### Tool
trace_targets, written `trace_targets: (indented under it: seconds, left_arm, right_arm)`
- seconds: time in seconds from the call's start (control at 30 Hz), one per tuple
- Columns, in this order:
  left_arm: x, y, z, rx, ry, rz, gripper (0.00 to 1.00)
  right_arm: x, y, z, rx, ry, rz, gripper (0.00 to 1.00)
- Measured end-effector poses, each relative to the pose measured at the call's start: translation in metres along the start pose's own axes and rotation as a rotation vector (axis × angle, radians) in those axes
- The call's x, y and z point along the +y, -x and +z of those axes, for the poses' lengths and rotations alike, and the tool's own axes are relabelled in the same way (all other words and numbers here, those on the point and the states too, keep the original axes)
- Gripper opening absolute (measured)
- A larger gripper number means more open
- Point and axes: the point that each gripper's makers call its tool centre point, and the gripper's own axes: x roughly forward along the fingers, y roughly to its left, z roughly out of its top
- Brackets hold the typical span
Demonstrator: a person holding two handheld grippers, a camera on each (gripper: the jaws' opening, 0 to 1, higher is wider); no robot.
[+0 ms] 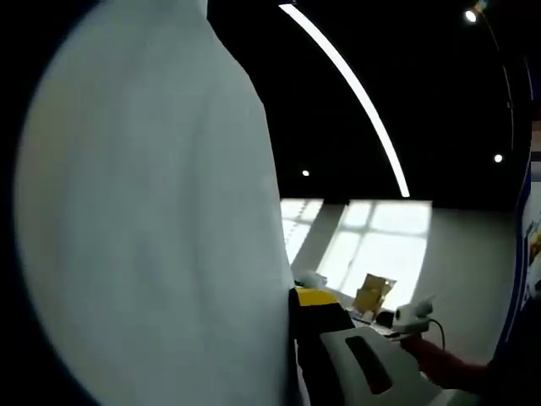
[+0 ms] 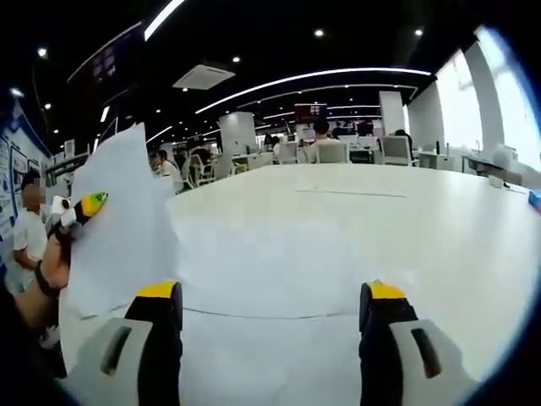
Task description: Organize the stack of printing papers by aligning and flattening the scattered papers on the table
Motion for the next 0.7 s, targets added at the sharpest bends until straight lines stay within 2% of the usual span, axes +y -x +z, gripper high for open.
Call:
trace_targets:
  seconds: [0.7]
  left_arm:
    - [0.0, 0.0, 0.0, 0.0, -0.002, -0.001, 0.06]
  right_arm:
    - [-0.014, -0.003, 0.004, 0.005, 0.0, -0.036, 0.8]
